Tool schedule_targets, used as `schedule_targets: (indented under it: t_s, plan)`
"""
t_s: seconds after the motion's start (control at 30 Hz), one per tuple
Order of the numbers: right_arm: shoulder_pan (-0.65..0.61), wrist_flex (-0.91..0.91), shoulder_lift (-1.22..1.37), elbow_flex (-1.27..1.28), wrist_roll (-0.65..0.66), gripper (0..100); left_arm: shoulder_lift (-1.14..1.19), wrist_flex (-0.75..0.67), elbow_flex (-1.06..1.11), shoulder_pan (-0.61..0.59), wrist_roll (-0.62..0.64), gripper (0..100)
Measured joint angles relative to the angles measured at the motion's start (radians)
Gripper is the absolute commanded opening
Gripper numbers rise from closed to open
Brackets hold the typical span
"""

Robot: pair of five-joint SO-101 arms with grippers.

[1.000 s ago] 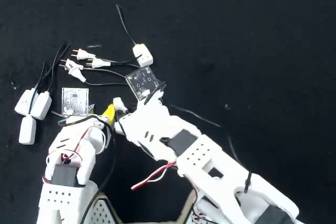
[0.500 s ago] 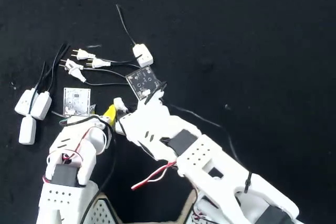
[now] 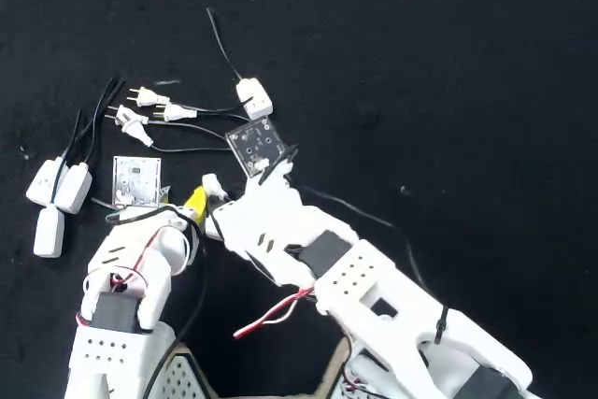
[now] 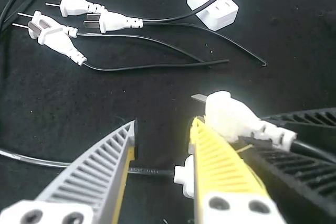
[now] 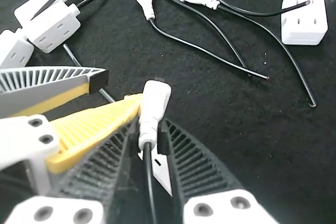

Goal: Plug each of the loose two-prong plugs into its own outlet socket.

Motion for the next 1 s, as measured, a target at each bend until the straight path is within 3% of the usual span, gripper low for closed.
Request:
schedule_targets:
  t_s: [0.57,1.0]
  plan:
    - [0.002,0.000,0.000,0.000,-0.003,1.0,-0.005,-0.002,0.017,0.000,0.000,18]
    - [0.071,0.023,-0.005,-0.002,0.012,1.0,0.002,0.000,0.017,0.012,-0.003,18]
